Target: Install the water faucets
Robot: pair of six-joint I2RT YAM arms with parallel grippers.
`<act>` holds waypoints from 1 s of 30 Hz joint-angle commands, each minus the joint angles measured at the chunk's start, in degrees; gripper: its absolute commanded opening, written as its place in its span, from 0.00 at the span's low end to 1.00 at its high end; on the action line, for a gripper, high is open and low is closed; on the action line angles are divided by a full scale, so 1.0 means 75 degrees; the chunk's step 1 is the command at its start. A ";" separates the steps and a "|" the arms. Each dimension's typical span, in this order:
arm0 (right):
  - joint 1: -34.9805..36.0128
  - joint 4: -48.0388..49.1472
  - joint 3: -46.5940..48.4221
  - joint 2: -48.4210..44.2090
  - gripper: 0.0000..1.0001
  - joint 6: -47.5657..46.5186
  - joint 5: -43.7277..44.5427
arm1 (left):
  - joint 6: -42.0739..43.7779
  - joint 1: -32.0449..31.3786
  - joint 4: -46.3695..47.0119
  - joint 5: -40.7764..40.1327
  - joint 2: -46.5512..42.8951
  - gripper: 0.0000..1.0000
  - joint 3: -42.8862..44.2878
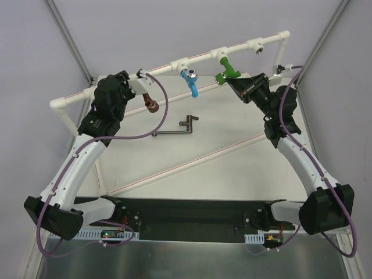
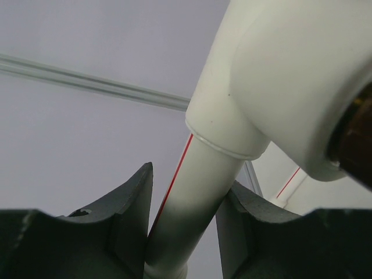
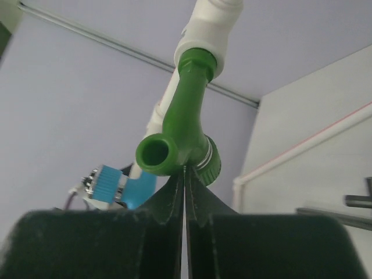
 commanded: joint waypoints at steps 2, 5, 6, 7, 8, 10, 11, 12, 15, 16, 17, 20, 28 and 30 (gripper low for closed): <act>0.0138 0.4869 -0.0098 0.0592 0.06 0.3919 -0.0172 | -0.2052 -0.0096 -0.0601 0.0396 0.0192 0.01 -0.0345; 0.0126 0.5095 -0.0215 0.0594 0.16 0.3758 -0.0299 | -0.2040 -0.0096 -0.0613 0.0396 0.0215 0.01 -0.0345; 0.0115 0.4920 -0.0262 0.0536 0.18 0.3594 -0.0428 | -0.2040 -0.0096 -0.0613 0.0396 0.0215 0.01 -0.0345; 0.0068 0.4768 -0.0367 0.0454 0.20 0.3175 -0.0475 | -0.2040 -0.0096 -0.0613 0.0396 0.0215 0.01 -0.0345; 0.0033 0.4592 -0.0426 0.0244 0.25 0.2938 -0.0522 | -0.2040 -0.0096 -0.0613 0.0384 0.0215 0.01 -0.0345; -0.0072 0.3925 -0.0590 -0.0177 0.31 0.2412 -0.0616 | -0.2028 -0.0096 -0.0613 0.0384 0.0215 0.01 -0.0345; -0.0096 0.3621 -0.0614 -0.0330 0.36 0.1852 -0.0640 | -0.2040 -0.0096 -0.0613 0.0396 0.0215 0.01 -0.0345; -0.0143 0.2887 -0.0626 -0.0483 0.39 0.1487 -0.0686 | -0.2040 -0.0096 -0.0613 0.0396 0.0215 0.01 -0.0345; -0.0213 0.0922 -0.0474 -0.1174 0.54 -0.0270 -0.0594 | -0.2040 -0.0096 -0.0601 0.0396 0.0239 0.01 -0.0333; -0.0213 0.0273 -0.0346 -0.1535 0.57 -0.0774 -0.0512 | -0.2040 -0.0096 -0.0601 0.0396 0.0250 0.01 -0.0333; -0.0202 -0.0395 -0.0066 -0.1690 0.66 -0.1881 -0.0407 | -0.2028 -0.0096 -0.0601 0.0396 0.0251 0.01 -0.0333; -0.0202 -0.2308 0.0346 -0.2229 0.79 -0.3317 0.0132 | -0.2052 -0.0096 -0.0613 0.0419 0.0274 0.01 -0.0333; 0.0722 -0.5708 0.2628 -0.2079 1.00 -1.0106 0.0343 | -0.2063 -0.0096 -0.0613 0.0431 0.0274 0.01 -0.0322; 0.1027 -0.6364 0.2912 -0.1938 0.96 -1.1226 0.1279 | -0.2063 -0.0096 -0.0613 0.0443 0.0262 0.01 -0.0322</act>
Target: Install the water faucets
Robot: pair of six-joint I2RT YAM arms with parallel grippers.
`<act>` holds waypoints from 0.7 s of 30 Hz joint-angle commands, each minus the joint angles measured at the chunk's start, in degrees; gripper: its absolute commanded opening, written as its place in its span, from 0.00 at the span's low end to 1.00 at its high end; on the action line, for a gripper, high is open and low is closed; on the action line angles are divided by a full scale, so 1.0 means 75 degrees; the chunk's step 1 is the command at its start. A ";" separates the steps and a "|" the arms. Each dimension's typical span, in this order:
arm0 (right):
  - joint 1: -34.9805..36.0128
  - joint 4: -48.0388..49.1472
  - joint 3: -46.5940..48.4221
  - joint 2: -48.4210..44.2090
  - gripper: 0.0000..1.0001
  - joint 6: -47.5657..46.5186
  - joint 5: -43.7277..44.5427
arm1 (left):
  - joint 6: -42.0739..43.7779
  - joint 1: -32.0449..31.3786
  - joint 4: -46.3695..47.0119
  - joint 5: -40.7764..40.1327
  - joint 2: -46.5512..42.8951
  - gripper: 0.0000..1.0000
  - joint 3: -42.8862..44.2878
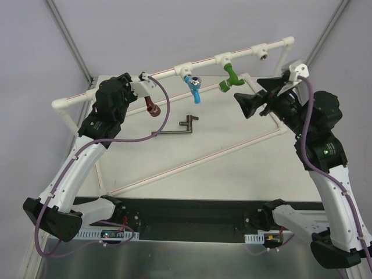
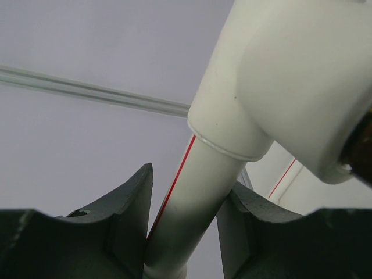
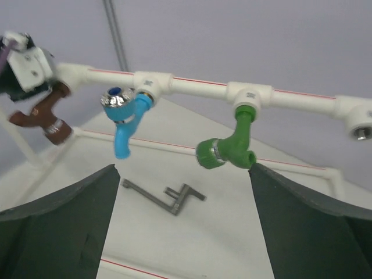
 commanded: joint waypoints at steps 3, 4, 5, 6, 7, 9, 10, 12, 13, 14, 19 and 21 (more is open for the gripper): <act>0.1047 -0.2311 0.1008 0.0549 0.96 -0.5995 0.2134 | -0.1967 -0.0011 -0.0438 0.0344 0.0318 0.01 -0.0295; 0.1119 -0.2346 0.1020 0.0666 0.96 -0.6382 0.2252 | -0.1967 -0.0011 -0.0450 0.0344 0.0329 0.01 -0.0295; 0.1189 -0.2370 0.1032 0.0725 0.96 -0.7036 0.2485 | -0.1967 -0.0011 -0.0438 0.0344 0.0341 0.01 -0.0295; 0.1387 -0.2440 0.1067 0.0795 0.96 -0.7356 0.2835 | -0.1967 -0.0011 -0.0450 0.0344 0.0329 0.01 -0.0295; 0.1505 -0.2545 0.1137 0.0970 0.96 -0.7672 0.3013 | -0.1967 -0.0011 -0.0450 0.0344 0.0341 0.01 -0.0295; 0.1832 -0.2558 0.1161 0.1111 0.96 -0.8528 0.3704 | -0.1967 -0.0011 -0.0450 0.0332 0.0353 0.01 -0.0295; 0.1927 -0.2488 0.1115 0.1228 0.96 -0.8821 0.3915 | -0.1967 -0.0011 -0.0450 0.0344 0.0364 0.01 -0.0295; 0.2161 -0.2032 0.0834 0.1299 0.96 -0.9546 0.4524 | -0.1967 -0.0011 -0.0450 0.0332 0.0364 0.01 -0.0295; 0.2232 -0.1903 0.0775 0.1393 0.96 -0.9748 0.4677 | -0.1967 -0.0011 -0.0450 0.0332 0.0376 0.01 -0.0295; 0.2302 -0.1658 0.0705 0.1451 0.96 -0.9924 0.5003 | -0.1956 -0.0011 -0.0450 0.0332 0.0376 0.01 -0.0295; 0.2490 -0.0801 0.0470 0.2025 0.96 -1.0977 0.5685 | -0.1955 -0.0011 -0.0438 0.0344 0.0376 0.01 -0.0295; 0.2502 -0.0356 0.0376 0.2341 0.96 -1.1260 0.6025 | -0.1955 -0.0011 -0.0438 0.0332 0.0376 0.01 -0.0307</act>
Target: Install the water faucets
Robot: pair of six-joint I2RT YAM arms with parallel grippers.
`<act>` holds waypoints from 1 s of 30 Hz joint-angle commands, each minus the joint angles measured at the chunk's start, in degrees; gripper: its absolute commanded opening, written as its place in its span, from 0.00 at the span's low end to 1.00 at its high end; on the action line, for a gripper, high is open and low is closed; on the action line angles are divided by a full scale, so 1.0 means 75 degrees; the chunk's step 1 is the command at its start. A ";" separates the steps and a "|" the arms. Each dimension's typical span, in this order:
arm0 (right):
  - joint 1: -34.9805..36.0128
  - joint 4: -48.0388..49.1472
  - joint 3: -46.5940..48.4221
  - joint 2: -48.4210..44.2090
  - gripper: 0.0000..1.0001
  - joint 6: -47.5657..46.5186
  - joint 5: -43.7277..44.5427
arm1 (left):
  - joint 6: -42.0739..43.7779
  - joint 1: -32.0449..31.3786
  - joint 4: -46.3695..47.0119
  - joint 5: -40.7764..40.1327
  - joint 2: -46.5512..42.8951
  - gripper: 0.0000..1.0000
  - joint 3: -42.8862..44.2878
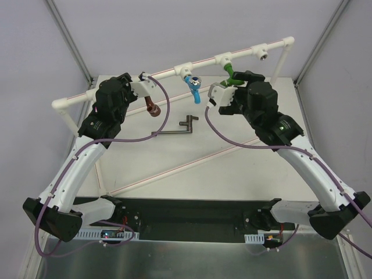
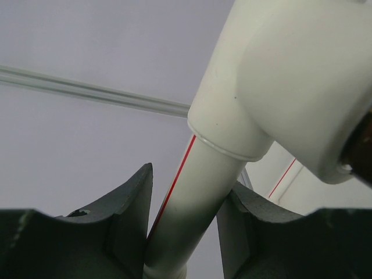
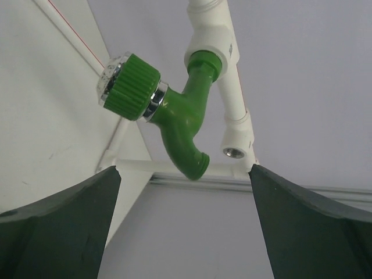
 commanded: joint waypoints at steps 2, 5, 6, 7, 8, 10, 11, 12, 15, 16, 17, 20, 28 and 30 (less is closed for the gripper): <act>0.0057 0.1438 -0.0222 0.0632 0.96 -0.1546 0.1186 | -0.1950 -0.0011 -0.0447 0.0320 0.0376 0.00 -0.0307; 0.0046 0.1730 -0.0245 0.0960 0.96 -0.1757 0.1279 | -0.1938 -0.0011 -0.0458 0.0320 0.0353 0.01 -0.0307; 0.0057 0.1860 -0.0269 0.1089 0.96 -0.1804 0.1326 | -0.1938 -0.0011 -0.0458 0.0320 0.0353 0.00 -0.0307; 0.0057 0.1977 -0.0292 0.1148 0.97 -0.1828 0.1350 | -0.1938 -0.0011 -0.0447 0.0332 0.0364 0.01 -0.0319; 0.0034 0.2129 -0.0293 0.1195 0.98 -0.1816 0.1339 | -0.1938 -0.0011 -0.0458 0.0332 0.0353 0.01 -0.0307; 0.0034 0.2201 -0.0258 0.1289 0.99 -0.1595 0.1210 | -0.1938 -0.0011 -0.0435 0.0332 0.0353 0.00 -0.0307; 0.0045 0.2213 -0.0176 0.1324 0.97 -0.1211 0.1024 | -0.1938 -0.0011 -0.0435 0.0332 0.0353 0.01 -0.0307; 0.0011 0.2201 -0.0141 0.1336 0.95 -0.0975 0.0929 | -0.1938 -0.0011 -0.0458 0.0332 0.0364 0.00 -0.0307; -0.0036 0.2154 -0.0047 0.1278 0.71 -0.0119 0.0613 | -0.1949 -0.0011 -0.0458 0.0344 0.0341 0.01 -0.0319; -0.0048 0.2154 -0.0046 0.1266 0.65 0.0092 0.0519 | -0.1926 -0.0011 -0.0458 0.0355 0.0341 0.01 -0.0319; -0.0106 0.2154 -0.0035 0.1196 0.58 0.0407 0.0286 | -0.1938 -0.0011 -0.0458 0.0367 0.0341 0.00 -0.0307; -0.0282 0.2119 -0.0070 0.1044 0.40 0.1579 -0.0334 | -0.1938 -0.0011 -0.0470 0.0379 0.0353 0.00 -0.0319; -0.0985 0.2469 -0.0140 0.0669 0.05 0.5734 -0.2197 | -0.1926 -0.0011 -0.0459 0.0367 0.0329 0.01 -0.0319; -0.1289 0.2587 -0.0163 0.0563 0.02 0.6558 -0.2597 | -0.1926 -0.0023 -0.0459 0.0367 0.0341 0.01 -0.0319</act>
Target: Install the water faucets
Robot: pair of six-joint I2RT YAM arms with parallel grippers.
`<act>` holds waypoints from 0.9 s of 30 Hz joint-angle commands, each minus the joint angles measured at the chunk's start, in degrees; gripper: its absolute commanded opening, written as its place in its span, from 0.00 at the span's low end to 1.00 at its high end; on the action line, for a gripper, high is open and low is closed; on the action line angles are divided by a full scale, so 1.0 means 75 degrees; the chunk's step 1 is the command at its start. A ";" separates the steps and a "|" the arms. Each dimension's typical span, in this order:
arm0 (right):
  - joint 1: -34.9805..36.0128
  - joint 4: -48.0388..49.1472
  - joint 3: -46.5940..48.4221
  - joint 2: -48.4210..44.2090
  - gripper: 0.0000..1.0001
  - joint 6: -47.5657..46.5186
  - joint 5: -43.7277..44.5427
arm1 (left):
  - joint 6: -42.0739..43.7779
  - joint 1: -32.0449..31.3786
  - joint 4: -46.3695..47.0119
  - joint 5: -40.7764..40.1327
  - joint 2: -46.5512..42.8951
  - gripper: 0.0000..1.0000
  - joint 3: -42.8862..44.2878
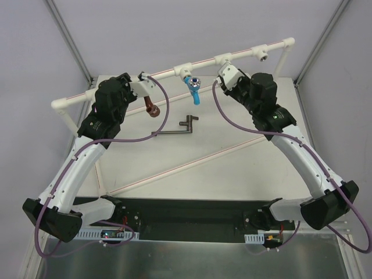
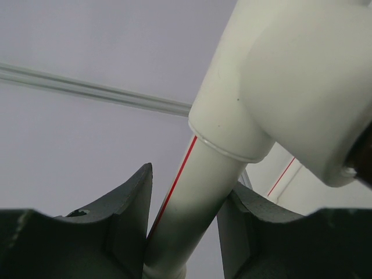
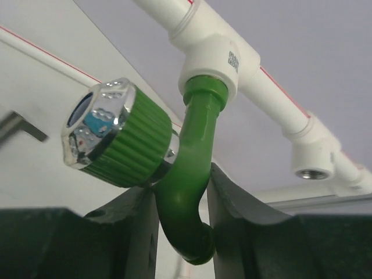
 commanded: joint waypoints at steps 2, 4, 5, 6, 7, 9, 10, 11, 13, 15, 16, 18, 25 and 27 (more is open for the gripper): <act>-0.0631 0.1038 0.0040 -0.0501 0.02 0.5164 -0.1635 | -0.1888 -0.0020 -0.0438 0.0350 0.0338 0.00 -0.0322; -0.0890 0.1376 -0.0041 -0.0607 0.02 0.6299 -0.2044 | -0.1888 -0.0020 -0.0438 0.0350 0.0338 0.00 -0.0322; -0.1216 0.1529 -0.0228 -0.0723 0.02 0.7593 -0.2174 | -0.1888 -0.0020 -0.0438 0.0350 0.0350 0.01 -0.0322; -0.1382 0.1705 -0.0357 -0.0771 0.02 0.8290 -0.2303 | -0.1888 -0.0032 -0.0438 0.0361 0.0350 0.01 -0.0322; -0.1546 0.2112 -0.0521 -0.0818 0.02 0.8912 -0.2629 | -0.1888 -0.0020 -0.0438 0.0361 0.0350 0.00 -0.0322; -0.1957 0.2665 -0.1036 -0.0935 0.02 1.0706 -0.2901 | -0.1888 -0.0020 -0.0438 0.0361 0.0362 0.01 -0.0322; -0.2051 0.3178 -0.1189 -0.0970 0.02 1.1222 -0.3030 | -0.1900 -0.0020 -0.0438 0.0361 0.0362 0.01 -0.0322; -0.2167 0.3415 -0.1330 -0.0994 0.02 1.1633 -0.3066 | -0.1900 -0.0032 -0.0438 0.0373 0.0373 0.00 -0.0322; -0.2227 0.4023 -0.1635 -0.0994 0.02 1.2421 -0.3171 | -0.1888 -0.0032 -0.0427 0.0361 0.0362 0.01 -0.0322; -0.2216 0.4062 -0.1485 -0.0959 0.02 1.1818 -0.3288 | -0.1888 -0.0020 -0.0438 0.0361 0.0350 0.00 -0.0322; -0.2192 0.3876 -0.1402 -0.0970 0.03 1.1546 -0.3393 | -0.1888 -0.0020 -0.0438 0.0361 0.0350 0.01 -0.0322; -0.2110 0.3548 -0.1250 -0.1052 0.20 1.0715 -0.3464 | -0.1888 -0.0020 -0.0438 0.0350 0.0362 0.00 -0.0322; -0.1373 0.0841 -0.0628 -0.1555 0.78 0.6044 -0.2283 | -0.1888 -0.0032 -0.0438 0.0361 0.0408 0.01 -0.0322; -0.1138 0.0467 -0.0605 -0.1650 0.88 0.5231 -0.2071 | -0.1900 -0.0020 -0.0438 0.0361 0.0397 0.01 -0.0322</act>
